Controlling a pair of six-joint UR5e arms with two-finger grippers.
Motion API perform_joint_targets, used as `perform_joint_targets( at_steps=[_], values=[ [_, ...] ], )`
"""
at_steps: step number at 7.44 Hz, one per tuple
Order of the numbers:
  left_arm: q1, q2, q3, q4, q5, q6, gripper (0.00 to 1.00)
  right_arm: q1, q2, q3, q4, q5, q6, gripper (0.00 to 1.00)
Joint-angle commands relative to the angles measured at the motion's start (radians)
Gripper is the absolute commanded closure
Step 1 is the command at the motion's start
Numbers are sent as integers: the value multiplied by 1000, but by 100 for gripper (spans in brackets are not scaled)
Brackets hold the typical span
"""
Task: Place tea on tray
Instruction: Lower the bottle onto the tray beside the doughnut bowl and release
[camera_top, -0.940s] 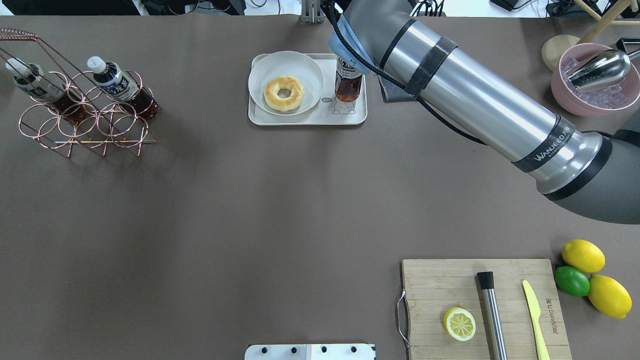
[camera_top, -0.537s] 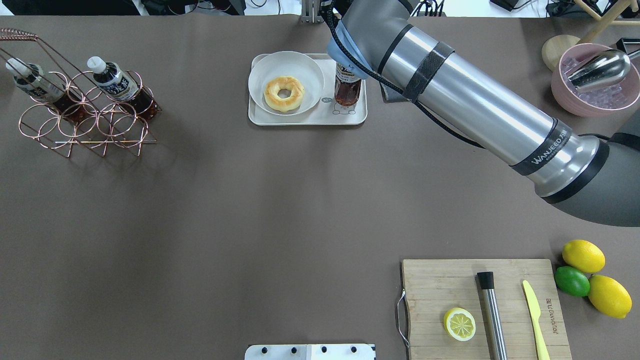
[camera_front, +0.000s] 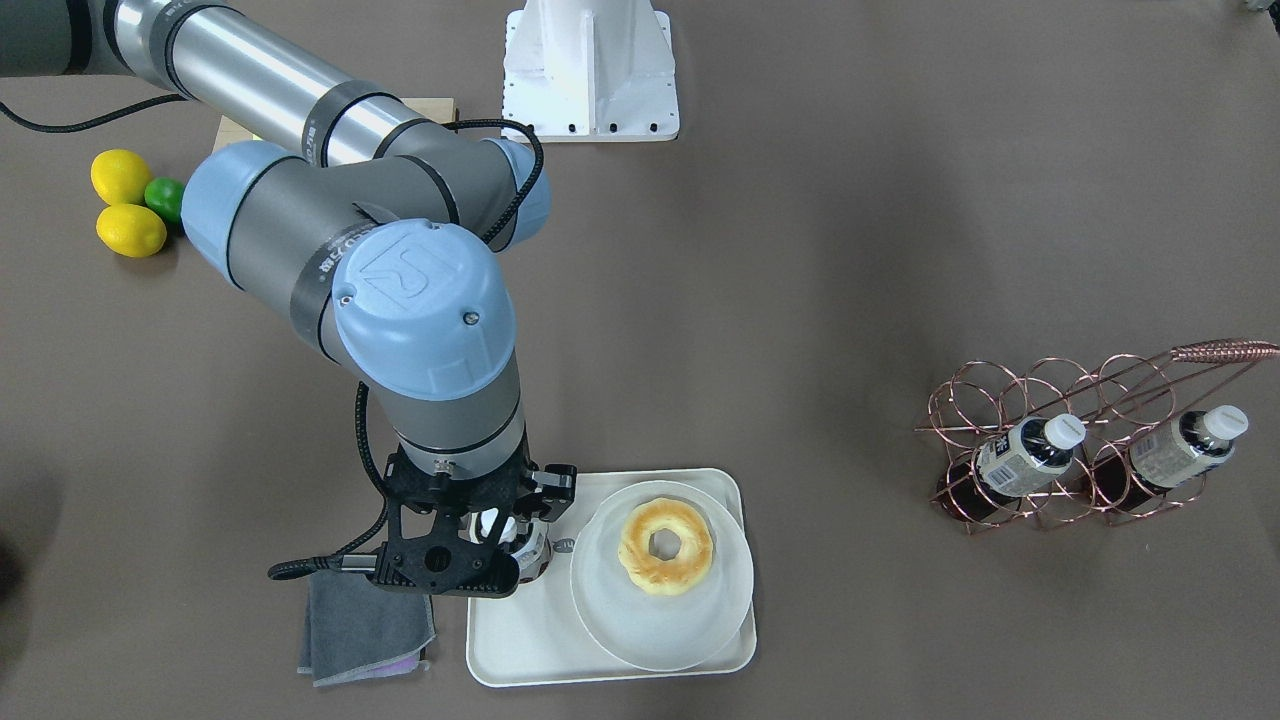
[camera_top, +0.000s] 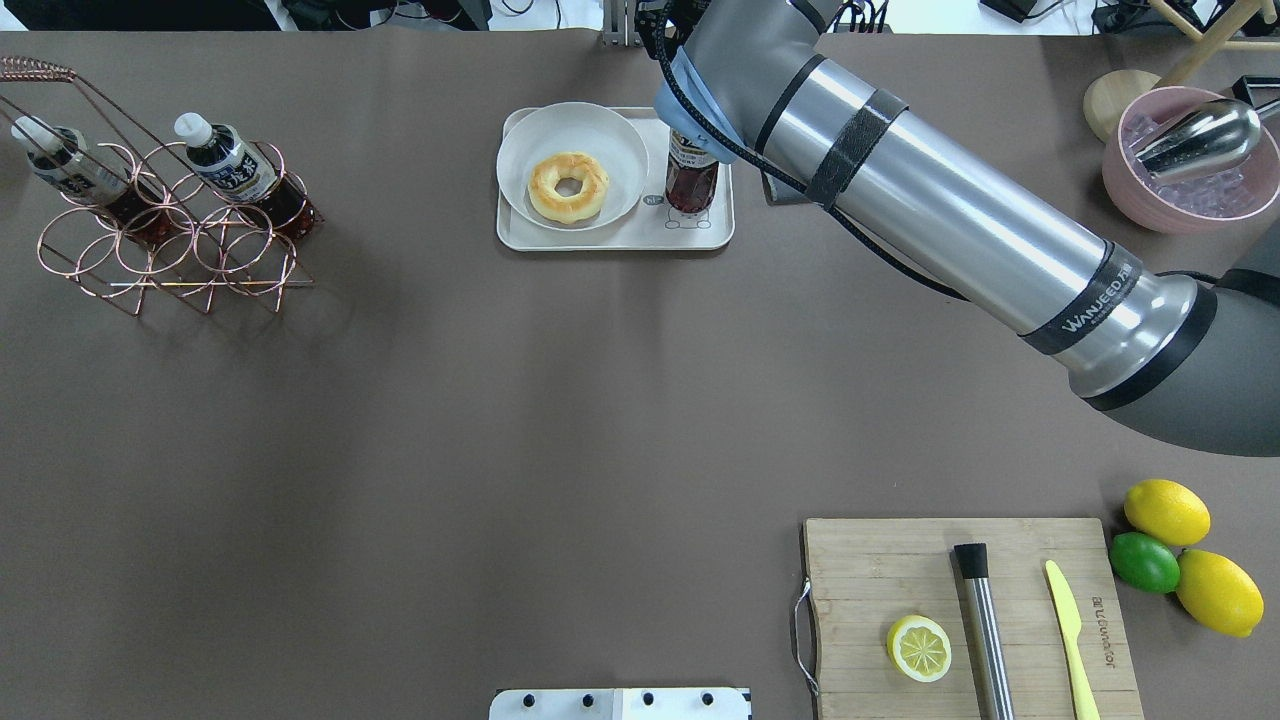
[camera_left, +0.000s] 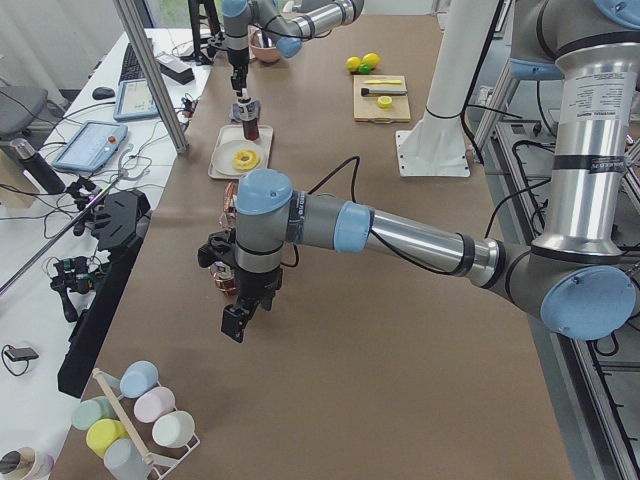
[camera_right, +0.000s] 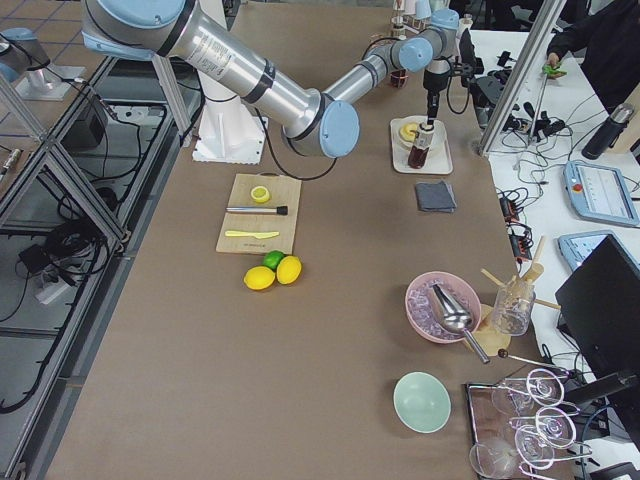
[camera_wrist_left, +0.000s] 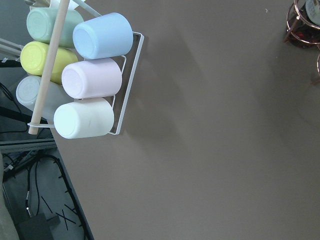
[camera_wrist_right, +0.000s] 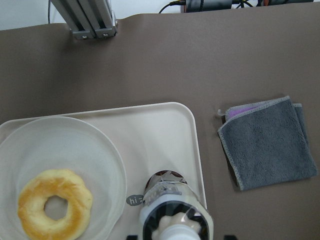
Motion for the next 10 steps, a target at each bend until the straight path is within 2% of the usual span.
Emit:
perform_joint_targets(
  at_steps=[1, 2, 3, 4, 6, 7, 8, 10],
  values=[
    [1, -1, 1, 0, 0, 0, 2, -2, 2, 6, 2, 0, 29, 1],
    [1, -1, 1, 0, 0, 0, 2, 5, 7, 36, -9, 12, 29, 0],
    [0, -1, -4, 0, 0, 2, 2, 12, 6, 104, -84, 34, 29, 0],
    [1, -2, -4, 0, 0, 6, 2, 16, -2, 224, -213, 40, 26, 0],
    [0, -12, 1, 0, 0, 6, 2, 15, -86, 532, -467, 42, 11, 0],
    [1, -13, 1, 2, 0, 8, 2, 16, -196, 707, -553, 42, -38, 0],
    [1, -13, 2, 2, 0, 8, 2, 31, -305, 833, -625, 33, -126, 0],
    [0, -10, -1, 3, 0, 12, 2, 106, -446, 871, -667, 16, -364, 0]
  ],
)
